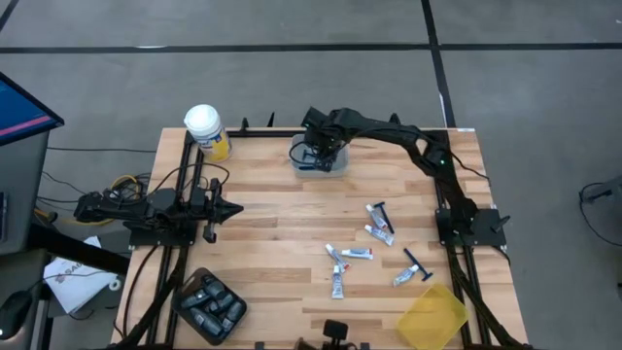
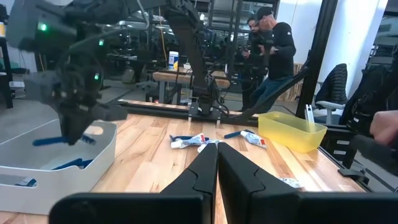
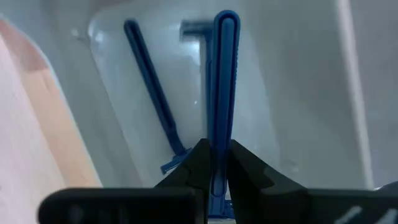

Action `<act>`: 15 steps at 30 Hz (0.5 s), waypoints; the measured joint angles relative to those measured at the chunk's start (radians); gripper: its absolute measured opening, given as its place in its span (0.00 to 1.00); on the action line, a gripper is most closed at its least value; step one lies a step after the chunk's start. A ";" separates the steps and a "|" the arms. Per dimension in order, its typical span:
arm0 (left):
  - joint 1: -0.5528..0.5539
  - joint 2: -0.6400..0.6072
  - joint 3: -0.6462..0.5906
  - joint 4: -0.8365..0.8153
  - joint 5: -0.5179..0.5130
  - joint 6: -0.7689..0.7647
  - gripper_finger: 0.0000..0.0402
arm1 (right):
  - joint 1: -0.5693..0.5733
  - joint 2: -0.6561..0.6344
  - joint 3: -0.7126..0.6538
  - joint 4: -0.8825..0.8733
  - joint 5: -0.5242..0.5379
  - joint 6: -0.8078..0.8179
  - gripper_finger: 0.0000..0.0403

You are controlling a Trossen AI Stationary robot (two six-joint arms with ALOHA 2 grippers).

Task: Pick & Place Travel size toiletries
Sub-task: Put the blue razor into the gray bin

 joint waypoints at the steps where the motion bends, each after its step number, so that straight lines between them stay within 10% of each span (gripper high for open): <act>1: 0.000 0.000 0.000 0.000 0.000 0.000 0.02 | -0.003 0.008 0.000 -0.001 -0.001 0.000 0.07; 15: 0.000 0.000 0.000 0.000 0.000 0.000 0.02 | -0.011 0.050 0.000 0.000 -0.022 0.005 0.16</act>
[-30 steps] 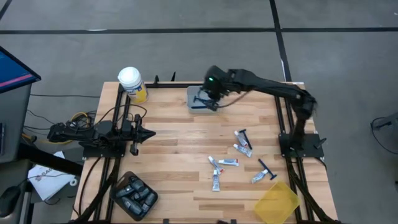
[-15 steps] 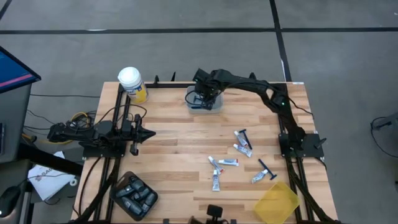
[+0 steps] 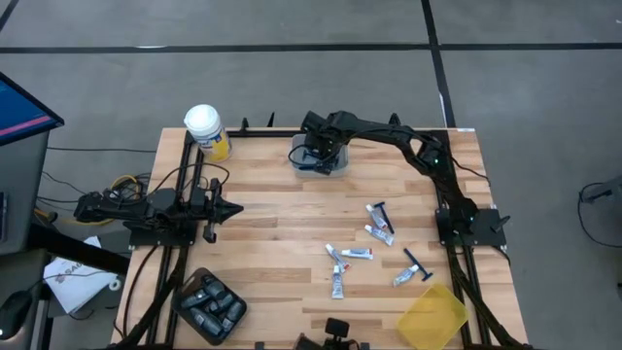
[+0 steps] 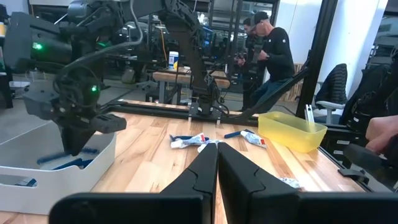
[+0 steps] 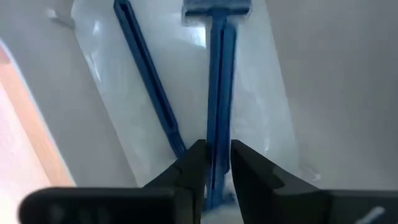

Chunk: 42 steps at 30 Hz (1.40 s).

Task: Pick & Place Travel size toiletries
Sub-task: Put the blue razor into the gray bin

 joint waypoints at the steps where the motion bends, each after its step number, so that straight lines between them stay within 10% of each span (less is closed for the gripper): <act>1: 0.000 0.000 0.000 0.000 0.000 0.000 0.02 | 0.000 -0.001 0.000 0.003 0.000 0.000 0.17; 10: 0.000 0.000 0.000 0.000 0.000 0.000 0.02 | 0.000 -0.043 -0.002 -0.073 -0.042 0.022 0.29; 22: 0.000 0.000 0.000 0.000 0.000 0.000 0.02 | 0.022 -0.430 -0.039 -0.358 -0.061 0.270 0.51; 33: 0.000 0.000 0.000 0.000 0.000 0.000 0.02 | 0.130 -0.882 -0.698 -0.183 -0.043 0.692 0.54; 42: 0.000 0.000 0.000 0.000 0.000 0.000 0.02 | 0.218 -0.935 -1.111 0.089 -0.050 0.926 0.54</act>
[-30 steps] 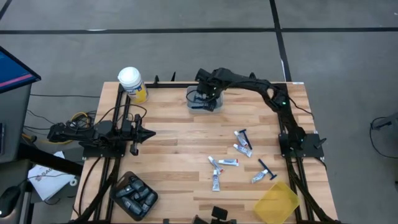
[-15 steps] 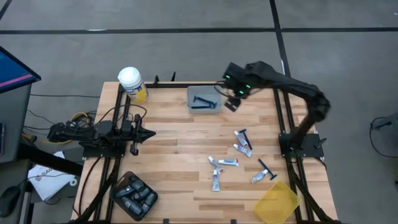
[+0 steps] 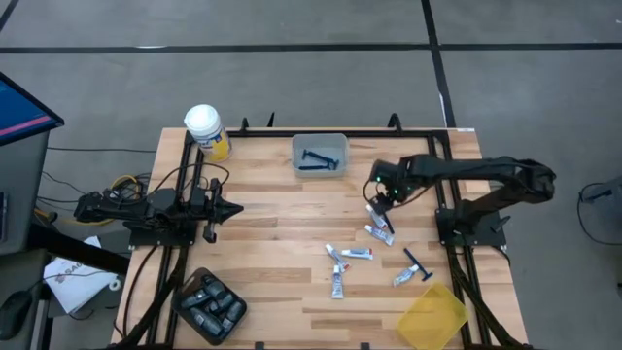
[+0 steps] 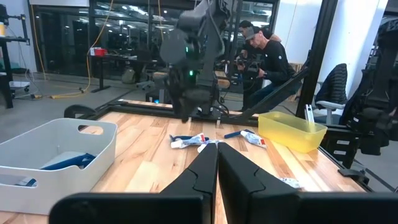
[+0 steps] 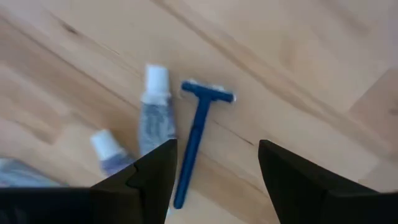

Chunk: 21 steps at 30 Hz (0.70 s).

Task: Pick & Place Travel size toiletries
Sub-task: Put the blue razor into the gray bin

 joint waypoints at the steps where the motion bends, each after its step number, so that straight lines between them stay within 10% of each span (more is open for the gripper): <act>1: 0.000 0.000 0.000 0.000 0.000 0.000 0.02 | 0.005 0.011 -0.020 0.018 -0.001 0.003 0.54; 15: 0.000 0.000 0.000 0.000 0.000 0.000 0.02 | 0.036 0.233 -0.056 0.182 -0.025 -0.060 0.53; 21: 0.000 0.000 0.000 0.000 0.000 0.000 0.02 | 0.035 0.271 -0.052 0.177 -0.045 -0.082 0.37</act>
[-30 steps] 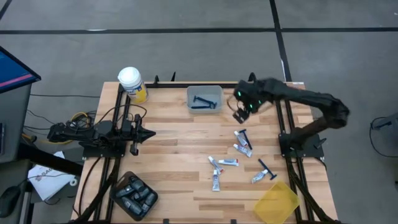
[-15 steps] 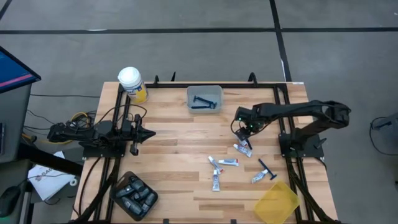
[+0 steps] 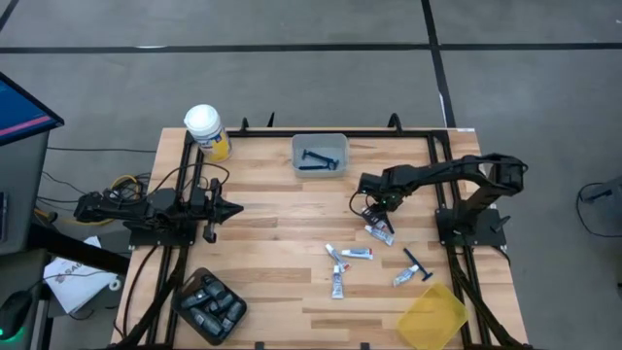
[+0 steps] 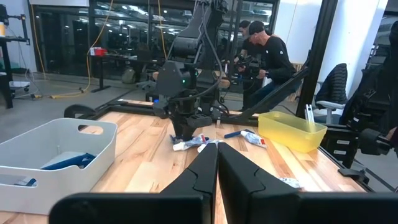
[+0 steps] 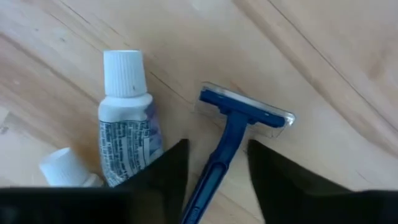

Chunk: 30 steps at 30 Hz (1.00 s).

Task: Pick & Place Travel size toiletries
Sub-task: Put the blue razor into the gray bin

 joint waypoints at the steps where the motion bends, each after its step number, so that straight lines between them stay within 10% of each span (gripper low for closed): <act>1: 0.000 0.000 0.000 0.000 0.000 0.000 0.02 | 0.000 -0.003 -0.002 0.001 -0.001 0.000 0.33; 7: 0.000 0.000 0.000 0.000 0.000 0.000 0.02 | -0.023 -0.039 -0.007 0.004 -0.010 -0.006 0.06; 15: 0.000 0.000 0.000 0.000 0.000 0.000 0.02 | -0.105 -0.130 0.069 -0.117 0.010 -0.066 0.06; 30: 0.000 0.000 0.000 0.000 0.000 0.000 0.02 | -0.252 0.049 0.781 -0.154 0.136 -0.538 0.06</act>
